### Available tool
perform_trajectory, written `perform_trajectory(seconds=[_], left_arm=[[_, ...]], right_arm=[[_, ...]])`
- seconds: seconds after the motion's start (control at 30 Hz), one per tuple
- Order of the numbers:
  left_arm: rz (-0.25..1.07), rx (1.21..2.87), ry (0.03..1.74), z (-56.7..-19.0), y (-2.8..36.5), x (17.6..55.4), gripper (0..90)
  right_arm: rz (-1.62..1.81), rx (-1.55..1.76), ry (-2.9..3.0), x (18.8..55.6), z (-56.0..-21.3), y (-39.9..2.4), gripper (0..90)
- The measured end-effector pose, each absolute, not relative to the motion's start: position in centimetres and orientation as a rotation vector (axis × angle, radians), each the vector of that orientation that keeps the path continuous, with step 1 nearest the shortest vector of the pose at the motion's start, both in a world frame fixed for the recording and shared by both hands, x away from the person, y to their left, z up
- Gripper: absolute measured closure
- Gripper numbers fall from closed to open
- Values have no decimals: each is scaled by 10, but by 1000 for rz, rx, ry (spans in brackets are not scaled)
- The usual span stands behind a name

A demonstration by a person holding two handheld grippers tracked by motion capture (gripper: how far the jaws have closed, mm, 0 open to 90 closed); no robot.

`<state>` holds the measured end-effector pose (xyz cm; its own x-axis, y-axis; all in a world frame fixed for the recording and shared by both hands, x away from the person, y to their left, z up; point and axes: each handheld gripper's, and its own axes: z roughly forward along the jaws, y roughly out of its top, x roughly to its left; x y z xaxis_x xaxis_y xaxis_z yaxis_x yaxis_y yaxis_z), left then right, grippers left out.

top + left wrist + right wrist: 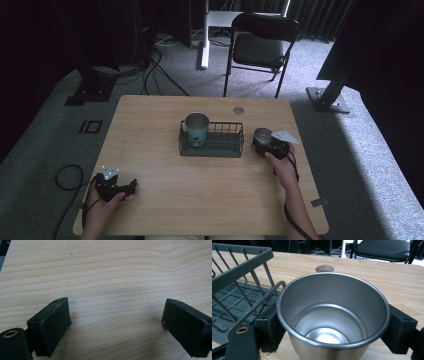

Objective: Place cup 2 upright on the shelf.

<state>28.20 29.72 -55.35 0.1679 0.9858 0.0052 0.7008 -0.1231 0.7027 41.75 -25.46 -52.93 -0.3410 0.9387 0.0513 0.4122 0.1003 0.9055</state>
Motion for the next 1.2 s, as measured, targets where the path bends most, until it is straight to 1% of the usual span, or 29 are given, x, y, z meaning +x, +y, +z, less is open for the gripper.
perform_trajectory(seconds=[0.37,0.73,1.2], left_arm=[[659,1889,1591,-553,297,282,89],[659,1888,1591,-554,297,282,89],[659,1889,1591,-553,297,282,89]], right_arm=[[1216,1301,1818,416,-517,-258,181],[1235,1243,1821,412,-489,-261,181],[1270,1224,1827,412,-471,-259,181]])
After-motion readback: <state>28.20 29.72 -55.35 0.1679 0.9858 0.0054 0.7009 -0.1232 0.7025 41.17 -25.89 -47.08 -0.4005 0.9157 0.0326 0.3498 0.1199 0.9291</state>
